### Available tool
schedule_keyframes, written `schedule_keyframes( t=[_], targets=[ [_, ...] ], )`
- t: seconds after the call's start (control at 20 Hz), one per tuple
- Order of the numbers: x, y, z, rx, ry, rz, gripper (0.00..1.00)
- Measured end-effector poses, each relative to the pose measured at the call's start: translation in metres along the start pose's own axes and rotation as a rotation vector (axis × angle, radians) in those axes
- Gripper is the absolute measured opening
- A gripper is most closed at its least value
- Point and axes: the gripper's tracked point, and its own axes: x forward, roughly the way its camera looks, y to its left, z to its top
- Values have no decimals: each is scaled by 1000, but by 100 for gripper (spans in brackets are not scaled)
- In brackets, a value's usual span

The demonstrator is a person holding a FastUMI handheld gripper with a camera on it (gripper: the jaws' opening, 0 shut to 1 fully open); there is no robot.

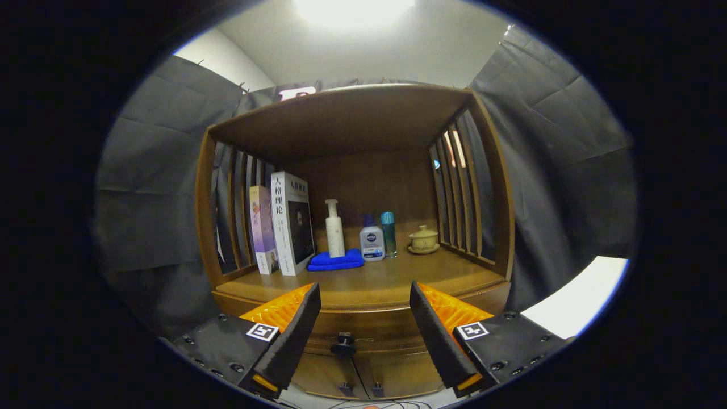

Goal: Pull open the drawer, take out the items inside it, and place them on the countertop above the cabinet.

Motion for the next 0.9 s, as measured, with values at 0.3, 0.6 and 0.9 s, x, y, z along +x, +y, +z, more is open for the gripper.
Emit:
schedule_keyframes(
  t=[0.3, 0.6, 0.9],
  targets=[
    [34, 21, -46, -36, 110, 31, 98],
    [45, 31, -95, -51, 216, 40, 98],
    [48, 32, -134, -19, 316, 33, 86]
  ],
)
